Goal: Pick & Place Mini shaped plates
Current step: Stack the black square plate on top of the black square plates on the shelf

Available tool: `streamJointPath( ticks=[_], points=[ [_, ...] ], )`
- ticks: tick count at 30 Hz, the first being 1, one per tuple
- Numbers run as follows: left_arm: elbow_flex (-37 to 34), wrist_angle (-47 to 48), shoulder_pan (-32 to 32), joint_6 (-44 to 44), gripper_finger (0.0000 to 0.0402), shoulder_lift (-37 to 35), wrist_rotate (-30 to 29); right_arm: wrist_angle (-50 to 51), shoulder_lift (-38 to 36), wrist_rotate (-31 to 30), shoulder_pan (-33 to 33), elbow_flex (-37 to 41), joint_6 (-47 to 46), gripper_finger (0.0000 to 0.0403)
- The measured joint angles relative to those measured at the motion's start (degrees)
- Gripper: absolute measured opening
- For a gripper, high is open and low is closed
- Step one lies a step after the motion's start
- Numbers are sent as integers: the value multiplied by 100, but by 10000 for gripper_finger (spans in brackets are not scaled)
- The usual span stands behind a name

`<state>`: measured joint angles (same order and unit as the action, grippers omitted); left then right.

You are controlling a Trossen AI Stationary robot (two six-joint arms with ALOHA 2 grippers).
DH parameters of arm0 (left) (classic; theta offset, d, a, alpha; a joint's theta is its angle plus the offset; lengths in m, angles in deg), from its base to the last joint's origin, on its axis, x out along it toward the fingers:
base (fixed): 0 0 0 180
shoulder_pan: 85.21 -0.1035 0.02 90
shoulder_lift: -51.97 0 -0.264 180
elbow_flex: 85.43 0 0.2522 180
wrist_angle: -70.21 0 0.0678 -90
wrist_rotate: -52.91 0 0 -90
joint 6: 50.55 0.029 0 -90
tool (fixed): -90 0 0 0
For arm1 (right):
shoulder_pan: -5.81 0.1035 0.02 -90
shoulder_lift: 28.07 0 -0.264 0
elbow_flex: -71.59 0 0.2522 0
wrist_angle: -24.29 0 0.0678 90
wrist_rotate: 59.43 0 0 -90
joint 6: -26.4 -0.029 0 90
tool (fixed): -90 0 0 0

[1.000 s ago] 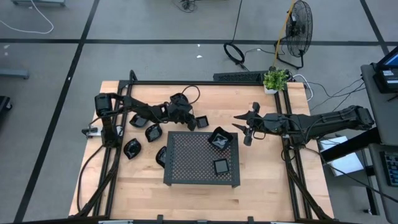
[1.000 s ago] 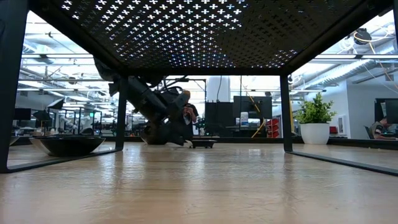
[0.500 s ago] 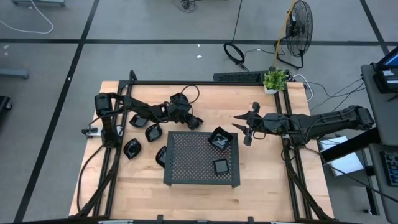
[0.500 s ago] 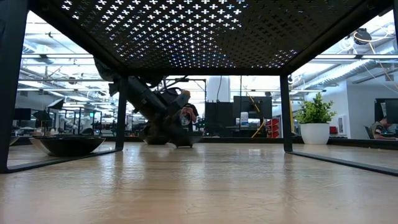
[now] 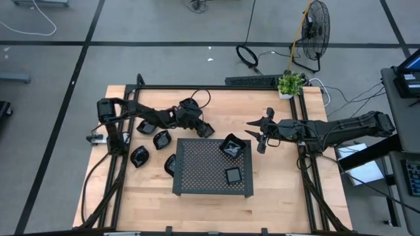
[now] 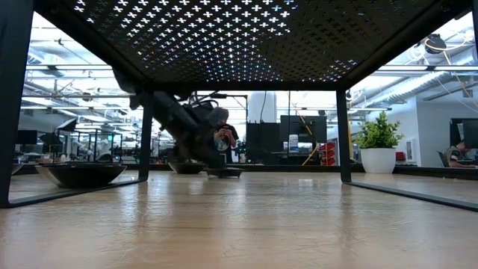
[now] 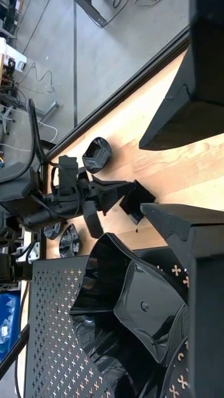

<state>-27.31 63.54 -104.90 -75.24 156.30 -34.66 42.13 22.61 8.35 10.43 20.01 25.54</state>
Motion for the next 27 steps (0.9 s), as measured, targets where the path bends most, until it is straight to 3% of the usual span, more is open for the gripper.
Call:
streamJointPath(
  ticks=[16, 27],
  points=[
    [0, 1774, 150, 703, 1, -2035, -1133, 2, 0, 2, 2, 0, -2, 137],
    [0, 1935, 779, 944, 1, -3406, -1521, 1, 0, -2, 2, 0, -4, 137]
  ],
)
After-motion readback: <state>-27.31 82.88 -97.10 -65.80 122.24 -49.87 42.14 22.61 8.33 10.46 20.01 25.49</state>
